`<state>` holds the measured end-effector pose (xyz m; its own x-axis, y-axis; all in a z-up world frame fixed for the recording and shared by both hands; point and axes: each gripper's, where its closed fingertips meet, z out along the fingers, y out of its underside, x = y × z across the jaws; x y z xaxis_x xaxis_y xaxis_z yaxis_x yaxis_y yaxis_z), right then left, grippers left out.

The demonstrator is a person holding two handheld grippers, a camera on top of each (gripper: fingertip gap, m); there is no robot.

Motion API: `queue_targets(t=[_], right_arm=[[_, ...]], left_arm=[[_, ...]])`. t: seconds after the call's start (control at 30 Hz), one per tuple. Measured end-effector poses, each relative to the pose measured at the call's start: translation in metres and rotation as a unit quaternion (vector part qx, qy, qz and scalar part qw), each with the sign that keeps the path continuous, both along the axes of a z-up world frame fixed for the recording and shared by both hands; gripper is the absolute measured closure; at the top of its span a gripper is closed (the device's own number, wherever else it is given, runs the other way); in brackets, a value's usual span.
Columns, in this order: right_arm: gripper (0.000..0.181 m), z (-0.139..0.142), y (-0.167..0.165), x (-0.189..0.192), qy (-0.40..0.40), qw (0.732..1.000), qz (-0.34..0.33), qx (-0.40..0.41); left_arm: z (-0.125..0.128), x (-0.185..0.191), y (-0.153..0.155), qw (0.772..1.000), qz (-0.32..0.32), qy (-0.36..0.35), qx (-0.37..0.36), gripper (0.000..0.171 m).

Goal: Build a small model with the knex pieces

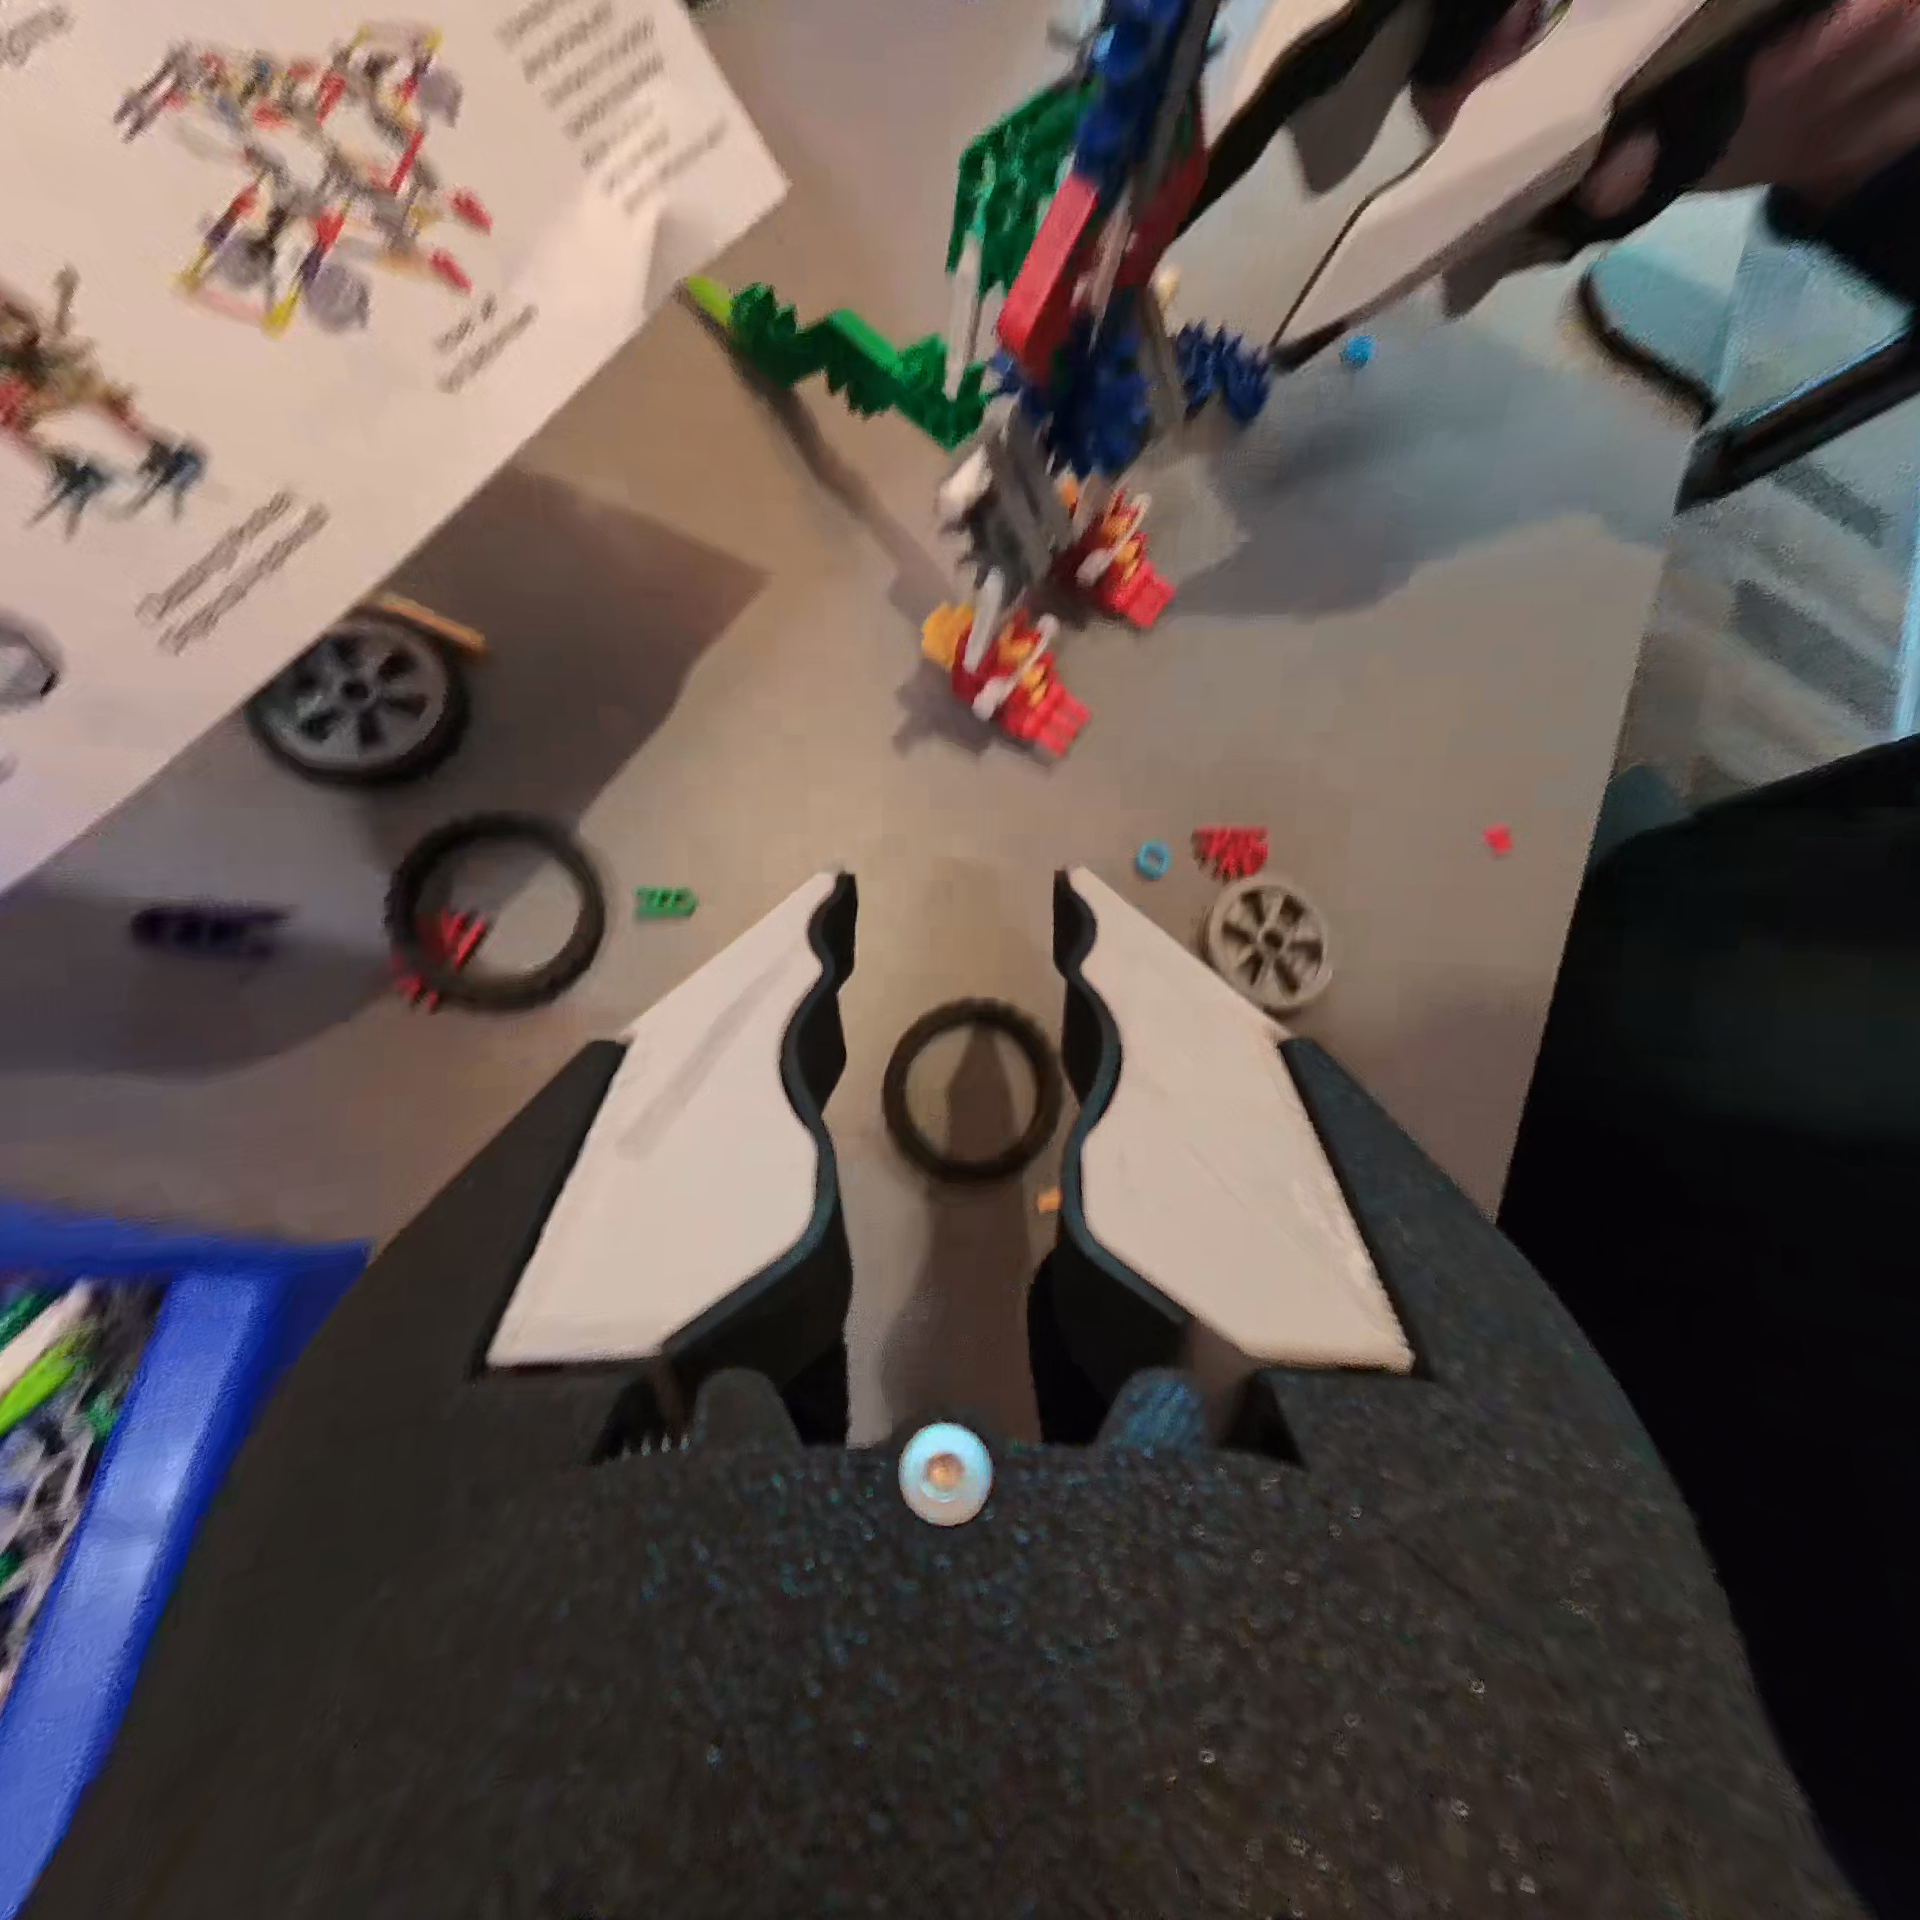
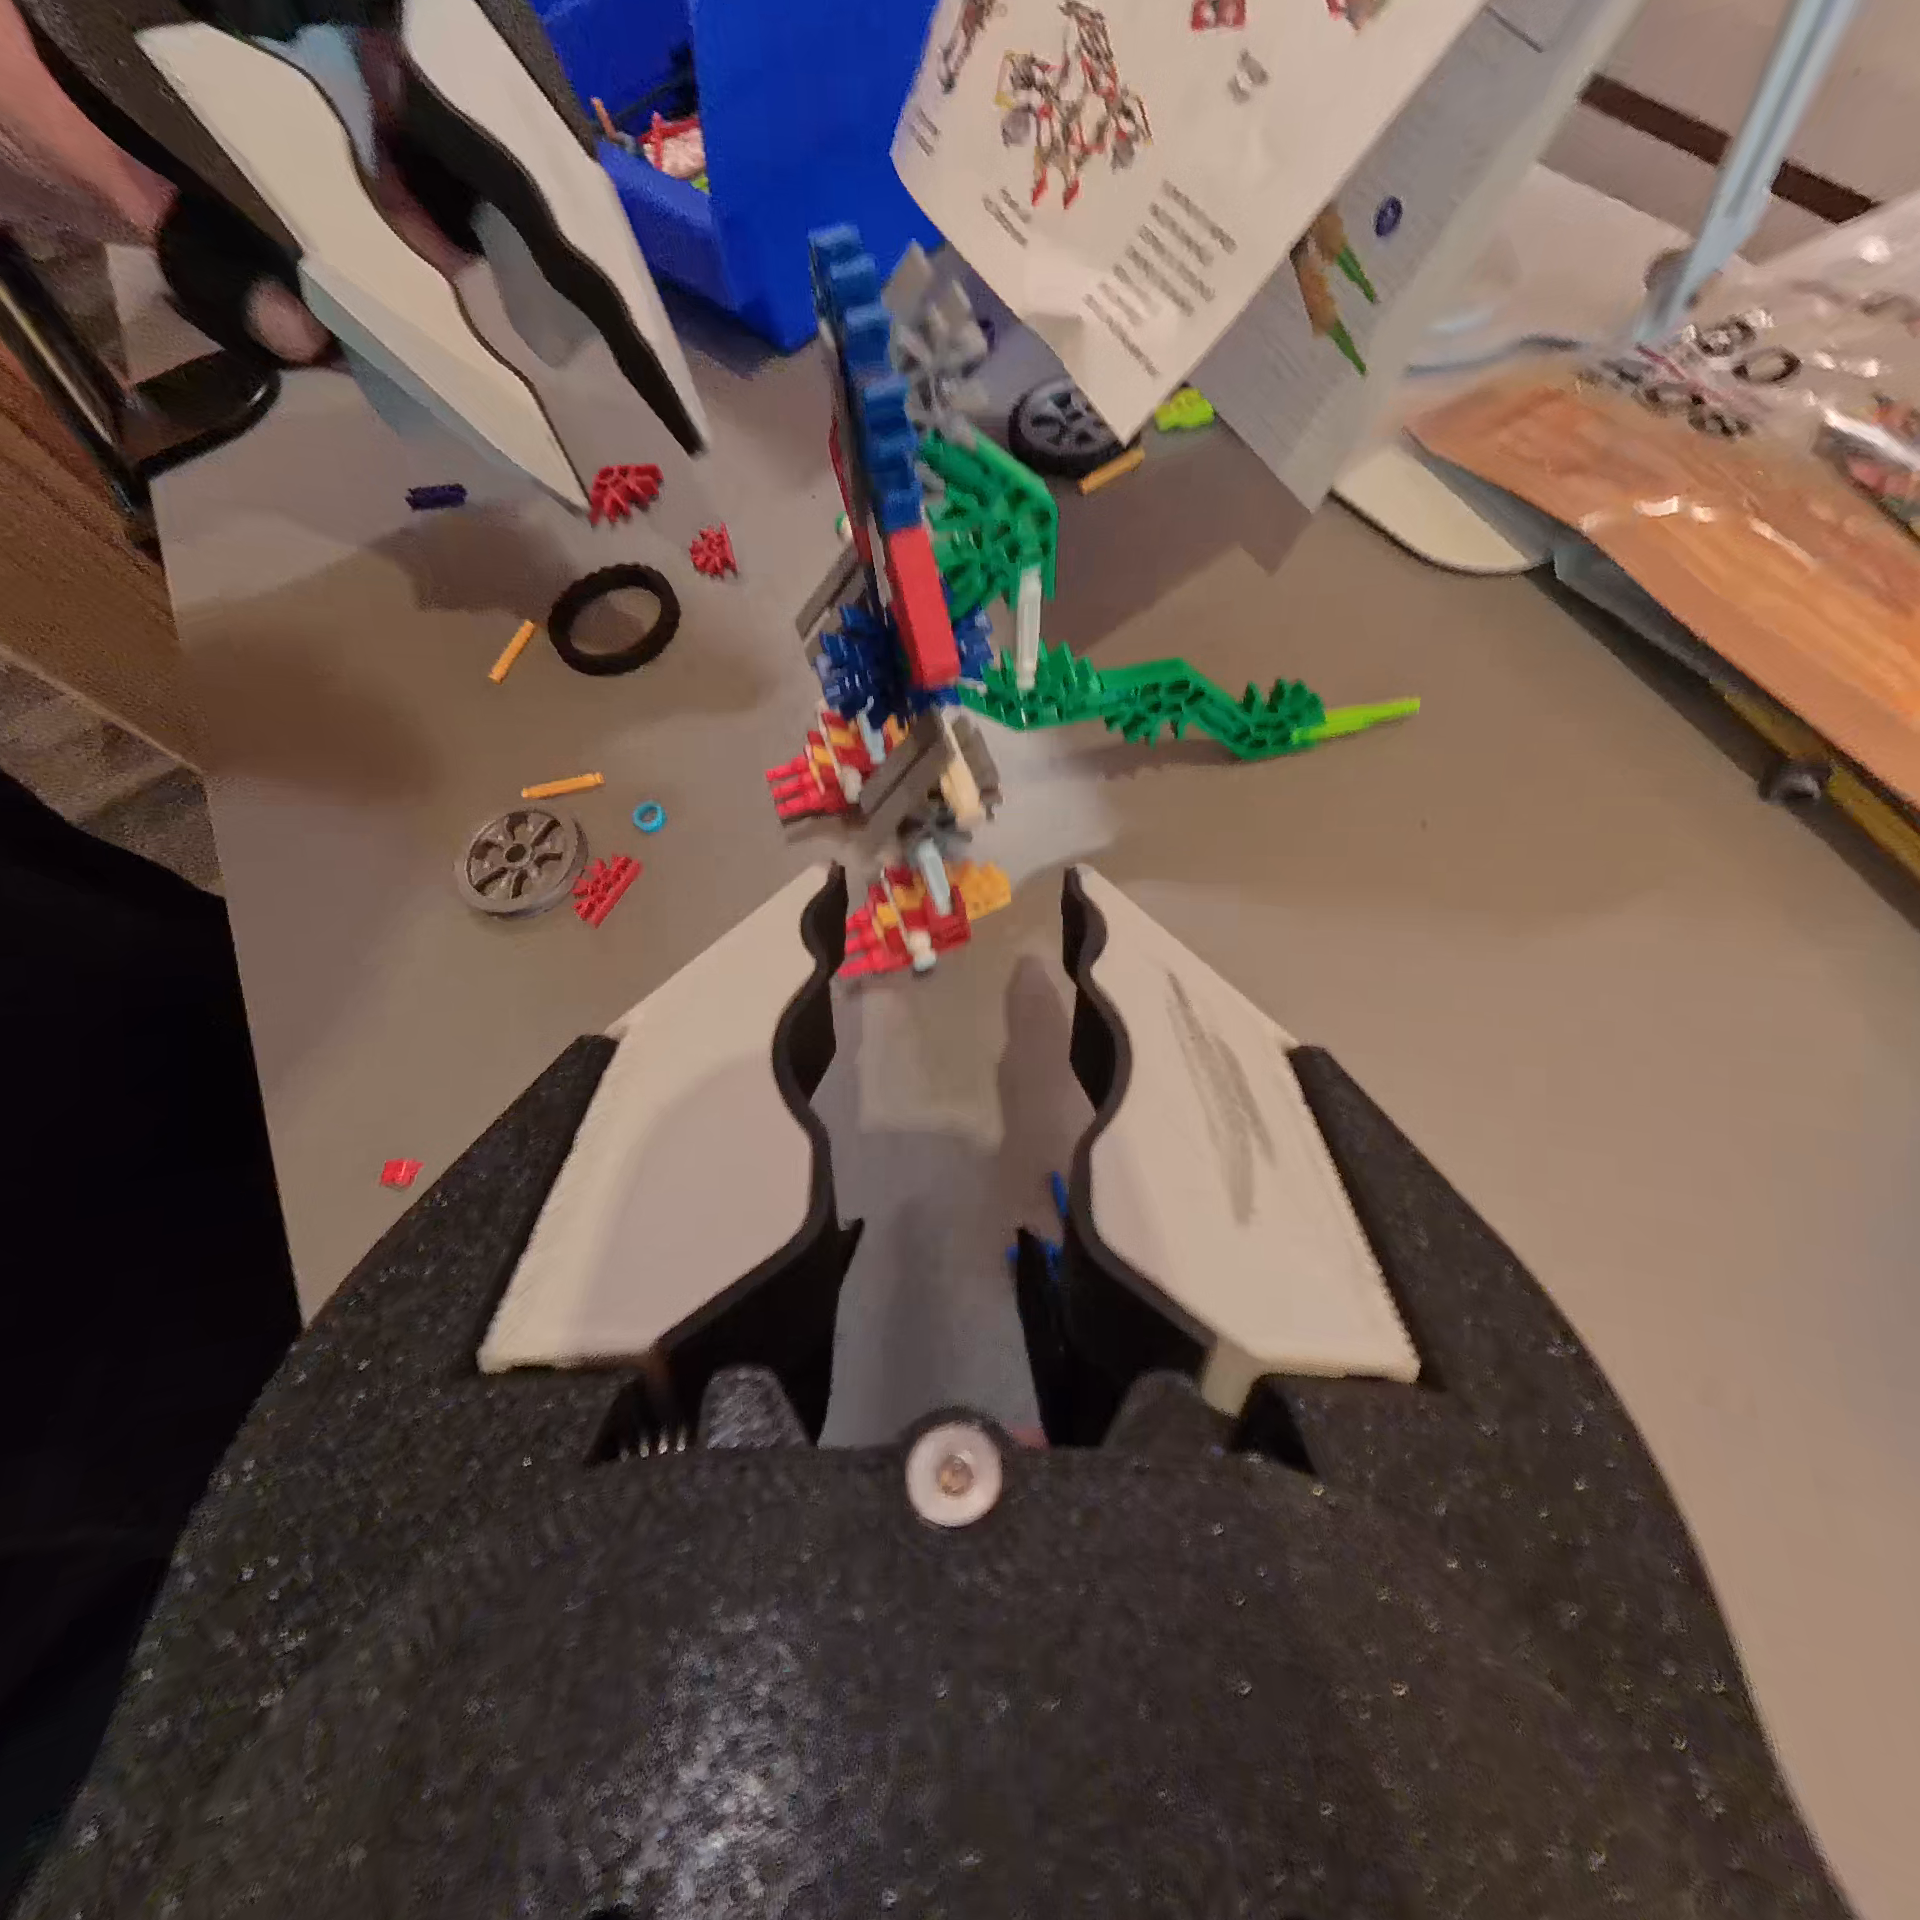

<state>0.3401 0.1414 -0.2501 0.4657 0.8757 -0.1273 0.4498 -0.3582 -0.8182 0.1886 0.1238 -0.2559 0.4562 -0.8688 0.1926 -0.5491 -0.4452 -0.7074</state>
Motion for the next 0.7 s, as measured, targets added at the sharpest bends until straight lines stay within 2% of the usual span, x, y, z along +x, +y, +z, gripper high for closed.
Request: queue_targets(t=[0.23,0.3,0.47,0.63,0.7], right_arm=[[0.139,-0.014,-0.029,0.043,-0.038,0.997,-0.068,-0.017],[0.136,-0.014,-0.032,0.067,-0.057,0.992,-0.111,-0.009],[0.132,-0.025,-0.05,0.147,-0.106,0.962,-0.251,-0.029],[0.131,-0.045,-0.077,0.213,-0.173,0.925,-0.335,-0.054],[0.125,-0.048,-0.084,0.23,-0.178,0.913,-0.36,-0.066]], left_arm=[[-0.019,-0.053,-0.013,0.997,0.029,0.066,0.0,0.131],[-0.025,-0.058,-0.016,0.997,0.033,0.072,-0.003,0.131],[-0.036,-0.054,-0.024,0.996,0.017,0.09,-0.004,0.131],[-0.036,-0.045,-0.02,0.997,0.012,0.079,-0.006,0.132],[-0.036,-0.042,-0.018,0.997,0.007,0.08,-0.004,0.132]])
